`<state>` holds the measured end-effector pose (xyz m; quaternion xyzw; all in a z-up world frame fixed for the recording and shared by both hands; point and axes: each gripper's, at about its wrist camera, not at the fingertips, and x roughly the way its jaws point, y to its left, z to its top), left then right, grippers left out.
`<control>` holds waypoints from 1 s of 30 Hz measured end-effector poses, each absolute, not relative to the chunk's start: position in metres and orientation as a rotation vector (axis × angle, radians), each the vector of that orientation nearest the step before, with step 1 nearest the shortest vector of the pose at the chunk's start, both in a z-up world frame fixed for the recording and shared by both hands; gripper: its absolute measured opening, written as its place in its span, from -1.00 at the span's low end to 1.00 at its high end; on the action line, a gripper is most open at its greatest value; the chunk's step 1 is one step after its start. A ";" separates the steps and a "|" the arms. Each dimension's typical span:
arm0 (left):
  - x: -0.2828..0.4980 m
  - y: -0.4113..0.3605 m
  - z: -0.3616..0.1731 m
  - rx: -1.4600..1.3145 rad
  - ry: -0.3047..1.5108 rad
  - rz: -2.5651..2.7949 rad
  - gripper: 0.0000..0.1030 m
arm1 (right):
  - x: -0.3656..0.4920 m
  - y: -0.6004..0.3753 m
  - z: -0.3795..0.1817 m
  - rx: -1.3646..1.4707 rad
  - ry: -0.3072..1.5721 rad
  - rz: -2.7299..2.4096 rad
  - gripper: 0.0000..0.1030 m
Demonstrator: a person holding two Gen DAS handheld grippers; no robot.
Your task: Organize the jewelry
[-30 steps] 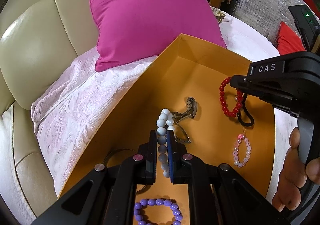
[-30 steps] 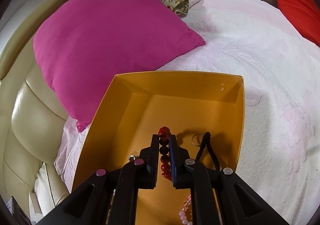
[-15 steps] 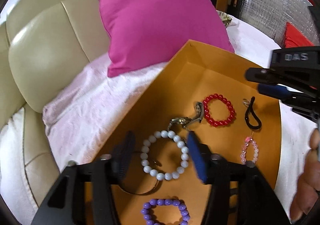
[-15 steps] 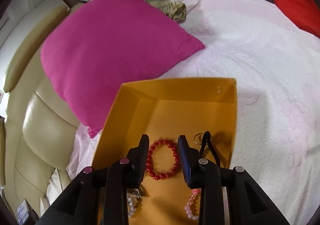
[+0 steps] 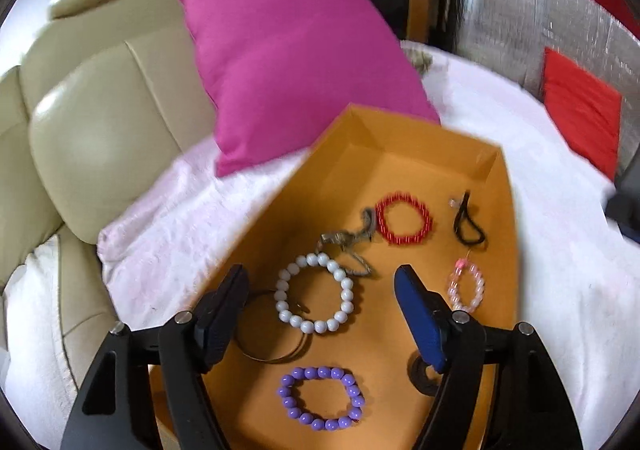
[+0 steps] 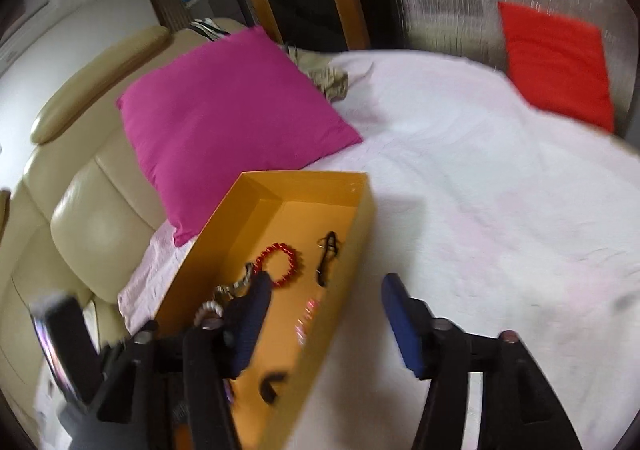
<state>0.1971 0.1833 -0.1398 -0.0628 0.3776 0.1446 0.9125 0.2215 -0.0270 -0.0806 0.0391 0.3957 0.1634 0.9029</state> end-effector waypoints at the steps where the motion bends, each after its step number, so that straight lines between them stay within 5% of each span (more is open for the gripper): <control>1: 0.192 0.184 -0.134 -0.132 0.758 0.305 0.47 | 0.214 -0.029 -0.078 0.055 0.816 0.330 0.21; 13: 0.090 0.167 -0.037 -0.090 0.491 0.329 0.65 | 0.107 -0.069 -0.020 -0.007 0.683 0.351 0.21; 30: 0.020 0.068 0.065 -0.007 0.354 0.122 0.78 | 0.011 -0.157 0.054 0.040 0.504 0.252 0.26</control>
